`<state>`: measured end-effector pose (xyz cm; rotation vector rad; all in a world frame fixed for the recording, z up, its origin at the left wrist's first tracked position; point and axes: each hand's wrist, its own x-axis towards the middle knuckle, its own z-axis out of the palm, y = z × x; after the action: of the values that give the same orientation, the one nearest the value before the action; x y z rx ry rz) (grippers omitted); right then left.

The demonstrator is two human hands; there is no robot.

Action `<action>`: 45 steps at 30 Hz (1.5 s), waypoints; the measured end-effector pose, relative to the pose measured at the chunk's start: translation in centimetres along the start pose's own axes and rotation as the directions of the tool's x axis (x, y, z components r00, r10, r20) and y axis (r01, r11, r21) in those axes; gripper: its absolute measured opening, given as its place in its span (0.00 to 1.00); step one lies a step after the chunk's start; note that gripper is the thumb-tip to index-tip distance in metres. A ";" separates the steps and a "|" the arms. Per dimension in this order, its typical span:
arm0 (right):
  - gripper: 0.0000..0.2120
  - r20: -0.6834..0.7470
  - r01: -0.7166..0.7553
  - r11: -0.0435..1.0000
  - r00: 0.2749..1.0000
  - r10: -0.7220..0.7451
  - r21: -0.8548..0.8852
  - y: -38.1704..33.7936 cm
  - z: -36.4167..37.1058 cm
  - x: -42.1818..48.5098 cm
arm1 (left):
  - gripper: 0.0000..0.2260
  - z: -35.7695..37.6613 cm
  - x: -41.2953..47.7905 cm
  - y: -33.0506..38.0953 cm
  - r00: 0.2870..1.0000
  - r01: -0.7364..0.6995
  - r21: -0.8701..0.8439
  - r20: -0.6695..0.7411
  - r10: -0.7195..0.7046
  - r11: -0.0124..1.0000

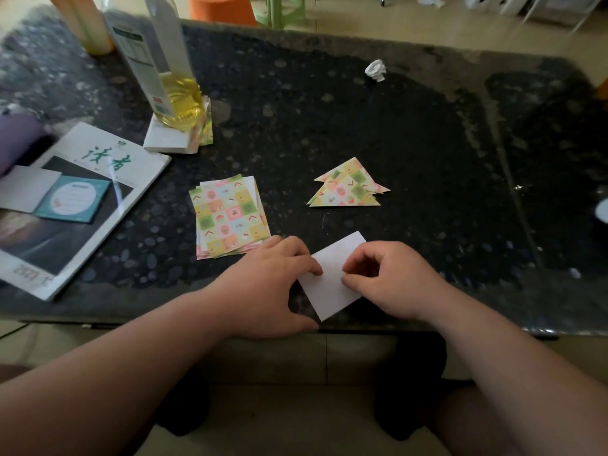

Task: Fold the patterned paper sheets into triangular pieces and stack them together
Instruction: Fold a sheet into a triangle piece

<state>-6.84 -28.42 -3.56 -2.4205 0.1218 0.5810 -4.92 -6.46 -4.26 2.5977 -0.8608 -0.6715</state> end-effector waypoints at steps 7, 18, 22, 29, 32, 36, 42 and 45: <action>0.14 -0.372 -0.010 1.000 0.928 0.010 0.002 0.7 0.0 0.2 | 0.36 1.8 -0.1 0.8 0.993 0.041 0.074 -0.116 -0.032 0.996; 0.21 -0.199 -0.124 0.992 0.973 0.114 -0.036 0.4 -0.1 0.5 | 0.23 2.7 -0.6 1.8 0.992 -0.021 0.086 -0.124 0.031 0.996; 0.19 -0.190 -0.042 0.989 0.982 0.014 -0.144 0.2 -0.6 -0.1 | 0.10 1.7 -0.5 1.1 0.991 -0.036 -0.029 -0.133 0.032 0.999; 0.12 0.157 0.251 0.968 0.956 -0.249 0.004 -0.3 -0.1 -2.4 | 0.08 1.2 0.4 0.7 0.983 0.020 -0.142 -0.176 -0.045 0.990; 0.07 -0.004 0.215 0.976 0.977 -0.215 0.034 0.3 0.4 -1.8 | 0.07 1.1 0.7 0.7 0.981 0.033 -0.142 -0.183 -0.059 0.989; 0.04 -0.058 0.084 0.989 0.995 -0.077 0.121 1.2 -0.2 -1.0 | 0.07 0.9 0.5 0.7 0.977 0.052 -0.177 -0.195 -0.087 0.983; 0.05 -0.023 0.135 0.988 0.991 -0.134 0.076 1.2 0.1 -1.2 | 0.07 1.1 0.1 0.4 0.976 0.053 -0.124 -0.203 -0.078 0.991; 0.06 -0.053 0.146 0.983 0.989 -0.141 0.116 0.8 0.5 -1.3 | 0.06 1.1 0.0 0.2 0.972 0.070 -0.150 -0.211 -0.101 0.986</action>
<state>-8.35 -28.86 -3.82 -2.3042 0.0005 0.4416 -5.65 -6.81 -5.12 2.5322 -0.6129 -0.4401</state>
